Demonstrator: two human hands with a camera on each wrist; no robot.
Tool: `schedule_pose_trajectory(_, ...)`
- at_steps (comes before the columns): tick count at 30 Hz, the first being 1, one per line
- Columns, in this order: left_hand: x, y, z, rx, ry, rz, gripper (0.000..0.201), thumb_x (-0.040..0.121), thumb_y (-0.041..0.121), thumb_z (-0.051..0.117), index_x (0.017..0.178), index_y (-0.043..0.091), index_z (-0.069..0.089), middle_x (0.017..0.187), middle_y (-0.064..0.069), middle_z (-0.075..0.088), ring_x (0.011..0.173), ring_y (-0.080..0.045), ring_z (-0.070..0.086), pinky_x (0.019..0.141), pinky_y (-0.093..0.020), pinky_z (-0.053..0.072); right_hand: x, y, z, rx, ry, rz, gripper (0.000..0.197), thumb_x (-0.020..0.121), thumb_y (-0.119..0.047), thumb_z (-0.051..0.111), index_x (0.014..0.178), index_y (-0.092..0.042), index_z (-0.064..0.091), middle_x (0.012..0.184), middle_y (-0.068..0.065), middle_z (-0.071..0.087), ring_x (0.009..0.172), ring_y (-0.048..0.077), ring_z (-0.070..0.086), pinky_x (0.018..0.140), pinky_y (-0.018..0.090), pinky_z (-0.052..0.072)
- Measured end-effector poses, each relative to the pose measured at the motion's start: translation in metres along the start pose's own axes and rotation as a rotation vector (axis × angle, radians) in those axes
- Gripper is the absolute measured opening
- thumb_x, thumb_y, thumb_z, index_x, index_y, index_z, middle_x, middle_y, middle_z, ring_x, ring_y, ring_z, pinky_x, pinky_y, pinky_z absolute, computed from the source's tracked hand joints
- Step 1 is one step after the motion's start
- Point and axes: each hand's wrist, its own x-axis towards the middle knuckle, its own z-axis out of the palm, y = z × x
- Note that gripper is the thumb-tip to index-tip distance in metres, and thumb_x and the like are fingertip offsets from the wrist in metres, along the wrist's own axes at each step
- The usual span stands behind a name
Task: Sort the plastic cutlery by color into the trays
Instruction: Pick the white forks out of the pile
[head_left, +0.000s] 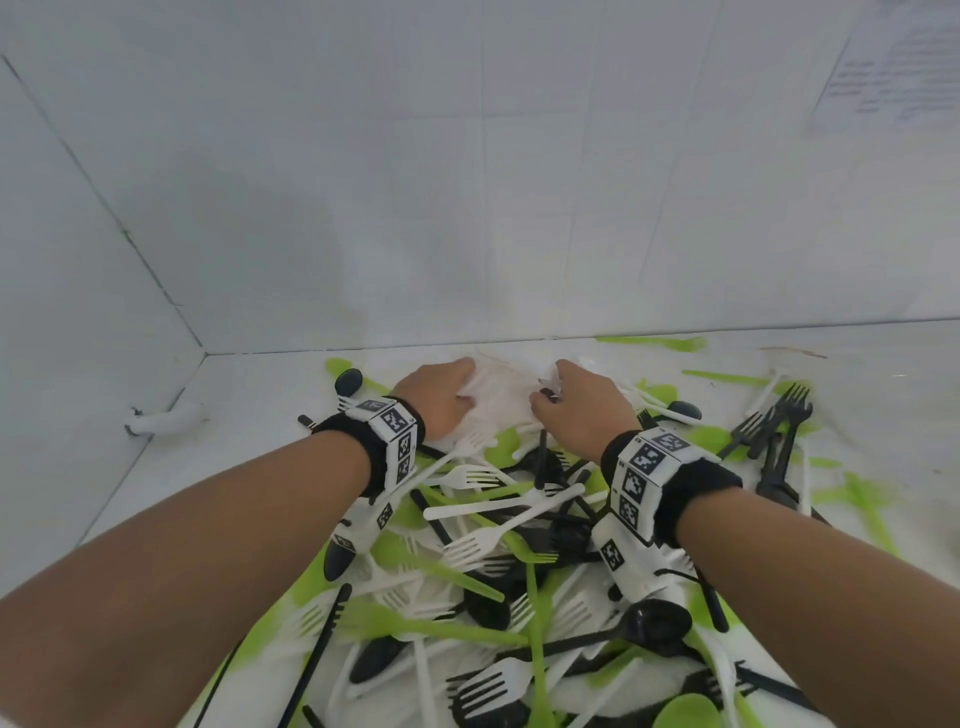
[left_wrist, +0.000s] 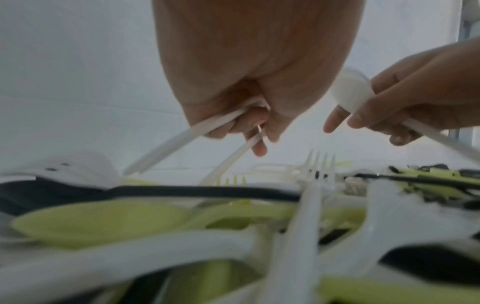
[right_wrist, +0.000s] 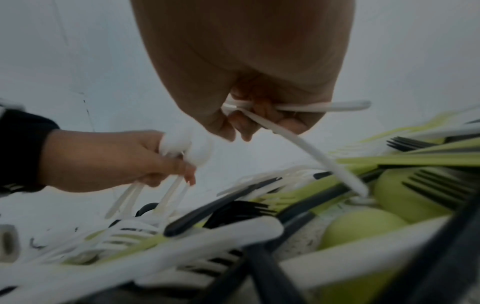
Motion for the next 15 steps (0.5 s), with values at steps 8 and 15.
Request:
schedule_pose_trajectory(8, -0.034, 0.019, -0.037, -0.152, 0.400, 0.150, 0.013, 0.097, 0.034, 0.039, 0.106, 0.025, 0.035, 0.094, -0.012, 0.068, 0.078, -0.034, 0.060, 0.067, -0.049, 0.053, -0.013, 0.015, -0.014, 0.033, 0.046, 0.024, 0.018, 0.097, -0.026, 0.045, 0.102, -0.017, 0.060, 0.094, 0.002, 0.066, 0.088, 0.028, 0.061, 0.074, 0.036, 0.048)
schedule_pose_trajectory(15, -0.079, 0.044, -0.030, -0.232, 0.375, 0.110, 0.012, 0.107, 0.027, 0.045, 0.109, 0.017, 0.038, 0.072, 0.003, 0.054, 0.054, -0.014, 0.052, 0.047, -0.016, 0.040, -0.004, 0.044, -0.033, -0.146, 0.014, 0.085, 0.031, 0.107, -0.032, 0.036, 0.108, -0.009, 0.056, 0.105, 0.009, 0.063, 0.093, 0.028, 0.057, 0.080, 0.034, 0.041)
